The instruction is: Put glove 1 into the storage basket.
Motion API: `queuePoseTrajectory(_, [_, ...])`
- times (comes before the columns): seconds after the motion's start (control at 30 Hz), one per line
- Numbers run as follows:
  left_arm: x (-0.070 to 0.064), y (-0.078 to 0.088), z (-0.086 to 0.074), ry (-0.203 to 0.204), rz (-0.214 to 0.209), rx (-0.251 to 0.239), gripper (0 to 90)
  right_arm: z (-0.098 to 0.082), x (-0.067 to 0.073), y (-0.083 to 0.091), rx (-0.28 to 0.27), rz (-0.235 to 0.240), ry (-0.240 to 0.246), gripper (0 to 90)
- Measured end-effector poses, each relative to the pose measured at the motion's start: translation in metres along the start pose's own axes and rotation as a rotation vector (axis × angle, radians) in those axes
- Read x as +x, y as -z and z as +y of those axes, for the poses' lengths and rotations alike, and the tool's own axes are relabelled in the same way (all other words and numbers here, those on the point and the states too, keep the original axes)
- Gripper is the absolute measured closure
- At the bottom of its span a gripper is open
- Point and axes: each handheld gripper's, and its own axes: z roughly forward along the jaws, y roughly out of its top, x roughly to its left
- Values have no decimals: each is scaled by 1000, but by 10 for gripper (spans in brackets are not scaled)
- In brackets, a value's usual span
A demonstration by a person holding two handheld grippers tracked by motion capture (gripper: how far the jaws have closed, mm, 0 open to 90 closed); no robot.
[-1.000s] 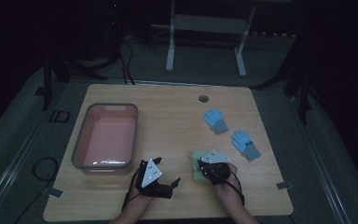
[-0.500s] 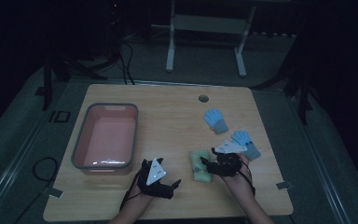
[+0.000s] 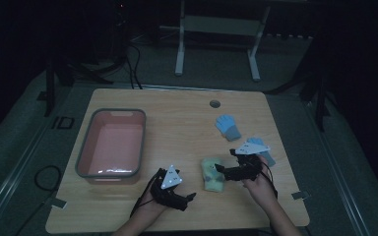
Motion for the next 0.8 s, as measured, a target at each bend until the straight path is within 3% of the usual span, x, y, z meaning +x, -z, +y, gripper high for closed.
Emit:
queuePoseTrajectory(0.07, [-2, 0, 2, -20, -17, -7, 60, 2, -2, 1, 15, 4, -5, 136])
queuePoseTrajectory(0.1, [-6, 0, 5, -48, -49, -30, 60, 3, -3, 1, 16, 8, -20, 132])
queuePoseTrajectory(0.13, [-8, -1, 5, -59, -50, -34, 111, 5, -7, 2, 11, 18, -63, 132])
queuePoseTrajectory(0.2, [-13, -3, 10, -111, -81, -40, 142, 6, -10, 3, -7, 48, -78, 123])
queuePoseTrajectory(0.27, [-16, -7, 14, -150, -123, -42, 148, 5, -10, 2, -12, 64, -63, 120])
queuePoseTrajectory(0.37, [-22, -13, 22, -225, -152, -24, 154, 6, -11, -3, 5, 97, -55, 140])
queuePoseTrajectory(0.5, [-27, -24, 32, -291, -149, 1, 163, 7, -15, -11, 12, 139, -46, 194])
queuePoseTrajectory(0.57, [-25, -33, 35, -289, -159, 23, 163, 8, -17, -14, 24, 142, -50, 224])
queuePoseTrajectory(0.67, [-25, -42, 37, -329, -164, 40, 174, 9, -18, -18, 32, 165, -53, 260])
queuePoseTrajectory(0.8, [-26, -52, 38, -390, -191, 74, 253, 6, -18, -28, 56, 191, -66, 272])
